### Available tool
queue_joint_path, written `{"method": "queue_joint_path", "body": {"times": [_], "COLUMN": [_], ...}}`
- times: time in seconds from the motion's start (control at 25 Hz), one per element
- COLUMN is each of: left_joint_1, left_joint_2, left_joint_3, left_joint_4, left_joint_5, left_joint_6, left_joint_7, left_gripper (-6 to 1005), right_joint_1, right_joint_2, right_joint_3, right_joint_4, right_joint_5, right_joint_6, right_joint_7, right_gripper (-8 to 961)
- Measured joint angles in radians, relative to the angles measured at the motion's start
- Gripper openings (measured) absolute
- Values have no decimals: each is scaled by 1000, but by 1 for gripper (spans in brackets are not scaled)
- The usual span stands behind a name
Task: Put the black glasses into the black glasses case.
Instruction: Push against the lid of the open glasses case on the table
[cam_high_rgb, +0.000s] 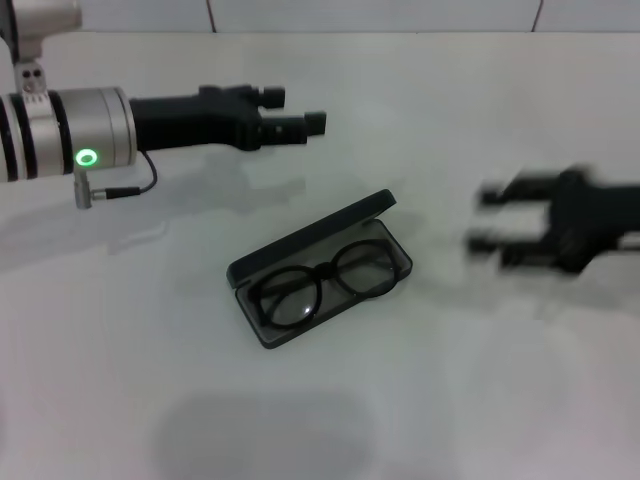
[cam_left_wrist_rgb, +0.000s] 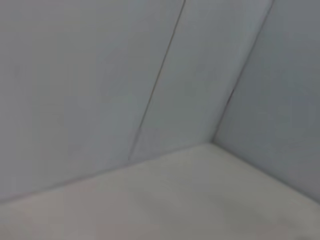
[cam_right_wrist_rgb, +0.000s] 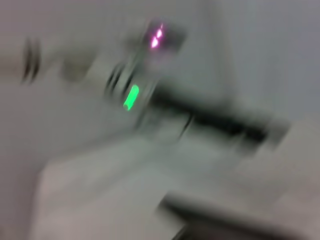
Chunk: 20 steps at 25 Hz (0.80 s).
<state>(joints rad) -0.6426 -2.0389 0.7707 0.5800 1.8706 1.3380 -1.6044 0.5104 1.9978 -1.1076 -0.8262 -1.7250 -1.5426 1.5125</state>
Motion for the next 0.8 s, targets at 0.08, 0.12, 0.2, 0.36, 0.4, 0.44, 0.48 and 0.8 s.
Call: {"method": "queue_joint_path", "body": {"times": [0.08, 0.12, 0.2, 0.36, 0.4, 0.44, 0.48, 0.8], "left_joint_1": [0, 0, -2, -5, -6, -7, -7, -1], "left_joint_2": [0, 0, 0, 0, -1, -3, -6, -12], "left_joint_3": [-3, -3, -2, 1, 2, 2, 2, 2], "left_joint_4": [0, 0, 0, 0, 0, 0, 0, 0], "left_joint_5": [-31, -40, -51, -54, -54, -54, -55, -55], "left_joint_6": [-1, -1, -2, -3, -3, -3, -3, -2], "left_joint_7": [17, 23, 31, 42, 43, 45, 49, 66], "left_gripper": [889, 889, 888, 887, 887, 887, 887, 887], "right_joint_1": [78, 117, 178, 238, 243, 244, 244, 224], "right_joint_2": [-3, 0, 12, 27, 28, 28, 28, 29], "right_joint_3": [-52, -68, -75, -148, -172, -188, -205, -340], "right_joint_4": [23, 44, 74, 100, 102, 103, 103, 104], "right_joint_5": [-104, -162, -249, -313, -313, -313, -308, -221], "right_joint_6": [-18, -29, -42, -18, -1, 17, 42, 208], "right_joint_7": [79, 110, 145, 195, 204, 209, 211, 191], "right_gripper": [533, 542, 561, 597, 606, 606, 607, 604]}}
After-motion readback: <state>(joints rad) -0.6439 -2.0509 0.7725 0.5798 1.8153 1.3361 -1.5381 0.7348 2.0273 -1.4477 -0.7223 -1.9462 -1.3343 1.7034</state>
